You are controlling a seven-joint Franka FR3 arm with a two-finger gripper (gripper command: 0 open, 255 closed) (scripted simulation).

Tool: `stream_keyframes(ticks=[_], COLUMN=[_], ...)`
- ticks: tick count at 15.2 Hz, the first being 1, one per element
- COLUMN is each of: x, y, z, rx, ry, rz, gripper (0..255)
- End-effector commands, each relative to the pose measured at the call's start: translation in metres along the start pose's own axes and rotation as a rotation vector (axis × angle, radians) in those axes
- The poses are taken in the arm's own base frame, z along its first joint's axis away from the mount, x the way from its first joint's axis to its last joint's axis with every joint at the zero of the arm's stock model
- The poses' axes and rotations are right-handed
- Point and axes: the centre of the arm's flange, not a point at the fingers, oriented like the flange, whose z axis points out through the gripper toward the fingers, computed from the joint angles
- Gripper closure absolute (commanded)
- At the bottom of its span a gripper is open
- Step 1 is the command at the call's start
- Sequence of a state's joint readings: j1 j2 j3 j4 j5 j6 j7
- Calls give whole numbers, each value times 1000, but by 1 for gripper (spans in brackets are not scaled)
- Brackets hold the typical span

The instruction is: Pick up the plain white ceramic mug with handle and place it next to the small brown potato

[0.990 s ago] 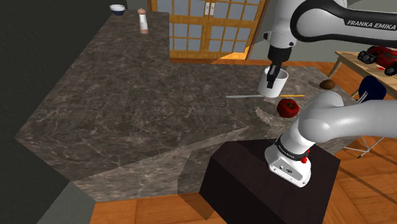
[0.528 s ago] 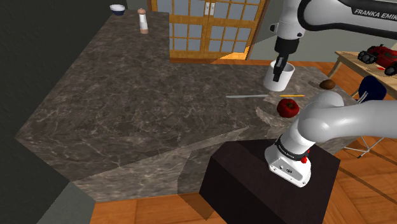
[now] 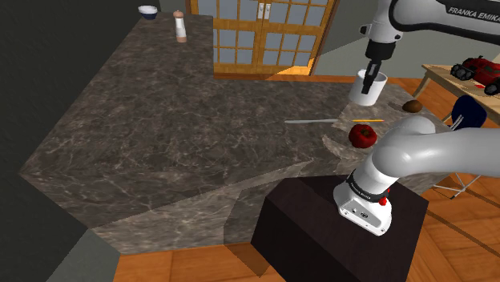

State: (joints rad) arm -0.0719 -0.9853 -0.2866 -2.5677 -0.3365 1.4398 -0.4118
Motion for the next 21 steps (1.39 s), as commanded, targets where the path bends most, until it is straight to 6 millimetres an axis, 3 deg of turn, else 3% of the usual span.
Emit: stream_keyframes(ticks=[1,21], x=[-8,-99], y=[27,273], z=[7,30], rx=[-2,-2], ry=[-1,-1], rz=[-1,-1], gripper=[255,255])
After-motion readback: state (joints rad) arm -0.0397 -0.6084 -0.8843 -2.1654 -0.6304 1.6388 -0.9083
